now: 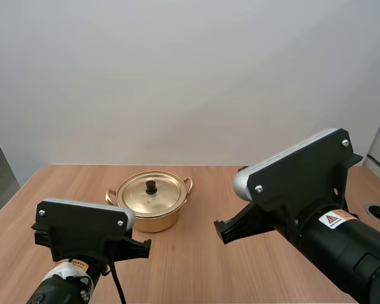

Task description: Open the pot, put the car inside, and close it

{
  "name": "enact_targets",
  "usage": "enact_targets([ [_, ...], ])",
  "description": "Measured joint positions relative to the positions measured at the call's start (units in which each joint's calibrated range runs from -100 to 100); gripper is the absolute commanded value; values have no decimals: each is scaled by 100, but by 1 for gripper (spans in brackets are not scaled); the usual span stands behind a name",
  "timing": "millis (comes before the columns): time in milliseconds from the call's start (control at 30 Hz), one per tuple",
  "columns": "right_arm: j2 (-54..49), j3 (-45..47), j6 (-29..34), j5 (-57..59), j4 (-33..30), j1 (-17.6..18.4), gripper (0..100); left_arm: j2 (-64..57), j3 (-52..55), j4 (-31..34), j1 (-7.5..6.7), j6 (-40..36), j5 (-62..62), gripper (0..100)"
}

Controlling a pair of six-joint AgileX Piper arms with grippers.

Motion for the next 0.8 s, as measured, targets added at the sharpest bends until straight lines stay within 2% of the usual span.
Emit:
enact_targets([
  [100,0,82,436,-803,-492,80,0,0,0,210,0,94,54,0],
  [333,0,1019,1493,-2585,-1701,513,0,0,0,307,0,83,181,0],
  [467,0,1656,2084,-3523,-2375,792,0,0,0,361,0,-232,68,0],
  [600,0,2098,2678,-3706,-2977,818,0,0,0,489,0,-779,-47,0],
  [800,0,2536,3419,-3423,-3308,818,0,50,0,557,0,-1647,155,0],
])
